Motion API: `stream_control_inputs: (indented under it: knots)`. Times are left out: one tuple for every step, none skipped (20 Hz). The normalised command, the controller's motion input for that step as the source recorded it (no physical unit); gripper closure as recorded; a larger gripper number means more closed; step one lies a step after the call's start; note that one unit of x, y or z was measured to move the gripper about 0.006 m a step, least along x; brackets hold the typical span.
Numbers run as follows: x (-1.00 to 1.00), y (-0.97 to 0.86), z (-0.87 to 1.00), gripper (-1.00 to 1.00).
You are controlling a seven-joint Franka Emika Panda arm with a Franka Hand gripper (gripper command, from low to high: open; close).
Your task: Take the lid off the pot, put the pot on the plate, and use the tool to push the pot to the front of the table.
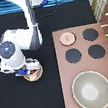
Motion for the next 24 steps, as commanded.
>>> stream_control_inputs:
  knots:
    - [-0.18, 0.0, 0.95, -1.0]
    - [-0.25, -0.15, 0.9, -1.0]
    - [-0.29, -0.33, 0.78, -1.0]
    - [-0.35, -0.38, 0.74, -1.0]
    - [-0.35, -0.47, 0.74, -1.0]
    - [-0.34, -0.51, 0.76, -1.0]
    - [-0.35, -0.6, 0.75, -1.0]
    - [-0.38, -0.61, 0.74, -1.0]
    - [-0.36, -0.6, 0.73, -1.0]
    - [-0.22, -0.66, 0.7, -1.0]
    - [-0.21, -0.65, 0.68, -1.0]
    - [-0.21, -0.64, 0.66, -1.0]
    - [-0.21, -0.65, 0.63, -1.0]
    - [-0.2, -0.64, 0.61, -1.0]
    - [-0.2, -0.63, 0.59, -1.0]
    - [-0.2, -0.63, 0.59, -1.0]
    - [-0.2, -0.63, 0.56, -1.0]
    - [-0.23, -0.63, 0.49, -1.0]
    - [-0.26, -0.64, 0.42, -1.0]
    - [-0.27, -0.64, 0.38, -1.0]
    - [-0.32, -0.64, 0.32, -1.0]
    - [-0.38, -0.62, 0.23, -1.0]
    - [-0.45, -0.59, 0.17, -1.0]
    - [-0.53, -0.55, 0.09, -1.0]
